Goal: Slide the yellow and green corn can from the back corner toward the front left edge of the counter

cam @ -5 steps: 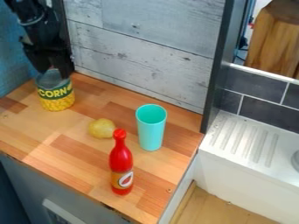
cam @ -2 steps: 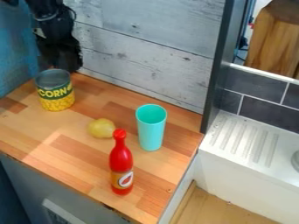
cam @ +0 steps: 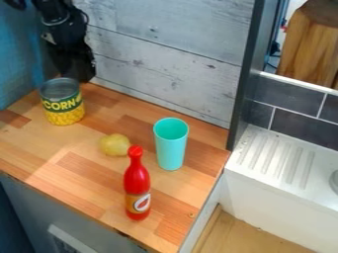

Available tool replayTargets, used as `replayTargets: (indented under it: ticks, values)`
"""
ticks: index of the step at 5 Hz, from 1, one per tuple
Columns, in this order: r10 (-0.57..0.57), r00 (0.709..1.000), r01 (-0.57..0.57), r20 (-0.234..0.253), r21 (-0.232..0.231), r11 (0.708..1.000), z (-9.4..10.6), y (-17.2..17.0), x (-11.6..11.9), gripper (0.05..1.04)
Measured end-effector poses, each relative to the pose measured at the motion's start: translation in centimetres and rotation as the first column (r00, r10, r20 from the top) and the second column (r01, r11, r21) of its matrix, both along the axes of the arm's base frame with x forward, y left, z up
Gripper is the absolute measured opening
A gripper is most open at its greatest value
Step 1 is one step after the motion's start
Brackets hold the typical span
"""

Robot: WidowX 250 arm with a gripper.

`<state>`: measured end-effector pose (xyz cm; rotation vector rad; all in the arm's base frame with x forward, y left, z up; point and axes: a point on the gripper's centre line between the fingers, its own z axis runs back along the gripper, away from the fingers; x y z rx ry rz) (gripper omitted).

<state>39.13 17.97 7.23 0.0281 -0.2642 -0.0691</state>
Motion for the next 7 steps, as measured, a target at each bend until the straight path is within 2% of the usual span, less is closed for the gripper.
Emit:
replayTargets:
  ticks: [1, 3, 4, 5, 6, 7]
  values:
    - [-0.003, 1.0, 0.004, -0.014, 0.006, 1.0, -1.0, 0.3, 0.3, 1.0]
    - [0.0, 0.997, -0.003, -0.075, -0.03, 1.0, -2.9, 0.8, -0.3, 1.001]
    - [0.011, 0.988, -0.021, -0.154, -0.062, 0.998, -3.3, 1.1, -2.1, 1.0]
    - [-0.001, 0.965, -0.032, -0.263, -0.121, 0.992, -4.3, -0.4, -5.3, 1.0]
    - [0.021, 0.967, -0.052, -0.253, -0.117, 0.992, -3.7, -0.3, -7.0, 1.0]
    - [0.025, 0.957, -0.064, -0.29, -0.124, 0.99, -4.6, -0.8, -8.2, 1.001]
